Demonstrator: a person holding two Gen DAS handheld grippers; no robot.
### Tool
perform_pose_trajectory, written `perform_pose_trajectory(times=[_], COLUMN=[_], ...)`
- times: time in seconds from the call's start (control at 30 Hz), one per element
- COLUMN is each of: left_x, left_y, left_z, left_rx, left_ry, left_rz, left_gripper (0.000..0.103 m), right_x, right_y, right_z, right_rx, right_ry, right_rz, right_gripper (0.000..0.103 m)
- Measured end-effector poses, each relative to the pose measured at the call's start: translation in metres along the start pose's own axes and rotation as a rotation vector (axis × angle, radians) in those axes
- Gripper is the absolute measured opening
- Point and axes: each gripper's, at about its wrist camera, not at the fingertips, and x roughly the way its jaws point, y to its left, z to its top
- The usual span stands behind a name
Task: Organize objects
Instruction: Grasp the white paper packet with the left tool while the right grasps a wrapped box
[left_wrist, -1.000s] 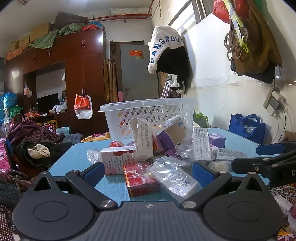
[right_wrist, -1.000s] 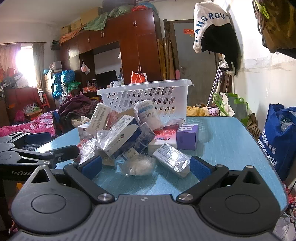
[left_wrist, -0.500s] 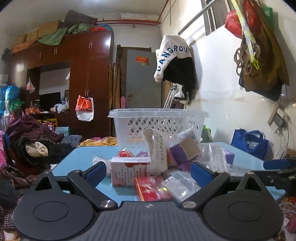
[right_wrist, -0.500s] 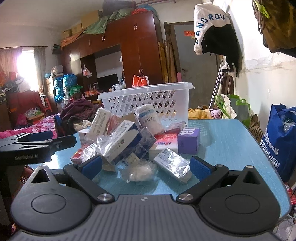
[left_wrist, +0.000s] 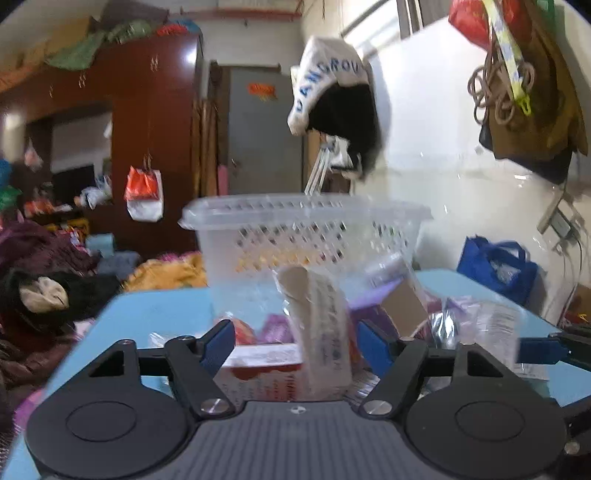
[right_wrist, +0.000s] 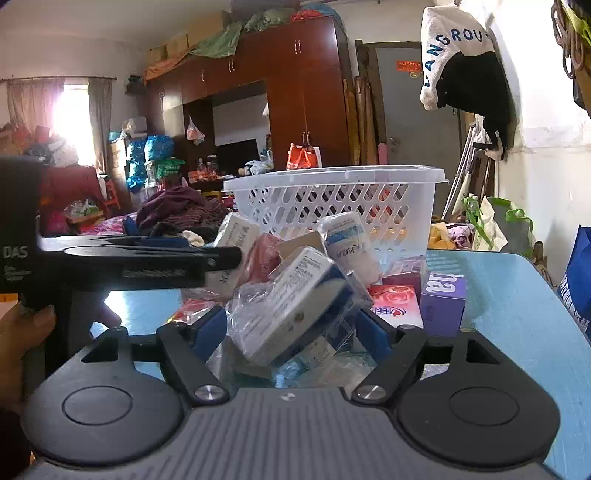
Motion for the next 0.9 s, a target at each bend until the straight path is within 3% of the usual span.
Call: perform_pose_trajectory(times=[0.13, 0.3, 0.33, 0.73, 0.9], left_x=[0.005, 0.003, 0.003, -0.014, -0.006], left_y=[-0.003, -0.002, -0.001, 0.009, 0.017], left_z=[-0.008, -0.007, -0.008, -0.006, 0.006], left_rx=[0.016, 0.005, 0.001, -0.024, -0.056], left_ry=[-0.005, -0.013, -0.019, -0.121, -0.12], left_rz=[0.025, -0.024, -0.045, -0.065, -0.079], left_gripper=[0.07, 0.049, 0.041, 0.041, 0.041], right_x=[-0.001, -0.004, -0.005, -0.016, -0.014], right_y=[-0.006, -0.005, -0.004, -0.009, -0.017], right_z=[0.0, -0.002, -0.002, 0.006, 0.013], right_rx=[0.01, 0.011, 0.006, -0.004, 0.013], right_ry=[0.004, -0.012, -0.017, -0.073, -0.08], right_rz=[0.005, 0.001, -0.002, -0.017, -0.028], right_gripper=[0.076, 0.073, 0.073, 0.071, 0.071])
